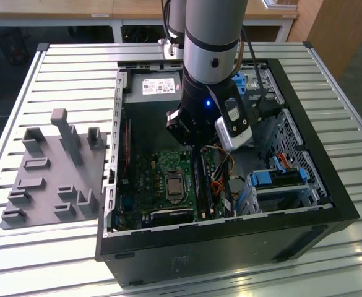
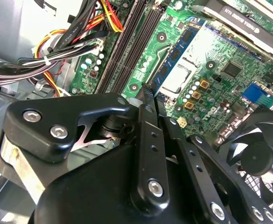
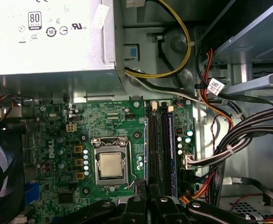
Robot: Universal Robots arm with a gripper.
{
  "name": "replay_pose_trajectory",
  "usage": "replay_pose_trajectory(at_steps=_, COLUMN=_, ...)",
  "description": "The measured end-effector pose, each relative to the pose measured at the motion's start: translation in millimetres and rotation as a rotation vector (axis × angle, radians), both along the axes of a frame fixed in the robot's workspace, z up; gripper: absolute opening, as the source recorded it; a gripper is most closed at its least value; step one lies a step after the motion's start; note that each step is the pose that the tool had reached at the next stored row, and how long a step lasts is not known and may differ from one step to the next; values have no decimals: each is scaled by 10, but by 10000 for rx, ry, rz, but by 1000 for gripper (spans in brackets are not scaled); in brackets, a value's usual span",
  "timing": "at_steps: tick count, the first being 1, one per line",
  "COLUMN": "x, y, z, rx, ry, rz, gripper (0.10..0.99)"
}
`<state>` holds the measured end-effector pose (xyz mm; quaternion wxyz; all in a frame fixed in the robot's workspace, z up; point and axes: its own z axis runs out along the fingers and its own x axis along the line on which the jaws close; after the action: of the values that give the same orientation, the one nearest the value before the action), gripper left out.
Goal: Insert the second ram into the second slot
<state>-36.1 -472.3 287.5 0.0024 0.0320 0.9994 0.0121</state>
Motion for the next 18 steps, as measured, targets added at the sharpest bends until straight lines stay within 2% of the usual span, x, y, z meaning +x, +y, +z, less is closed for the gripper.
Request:
replay_pose_trajectory(at_steps=6, x=0, y=0, z=-24, rx=1, ry=1, rz=0, gripper=137)
replay_pose_trajectory(at_steps=8, x=0, y=0, z=-53, rx=1, ry=1, rz=0, gripper=137)
replay_pose_trajectory(at_steps=18, x=0, y=0, z=-77, rx=2, ry=1, rz=0, gripper=137)
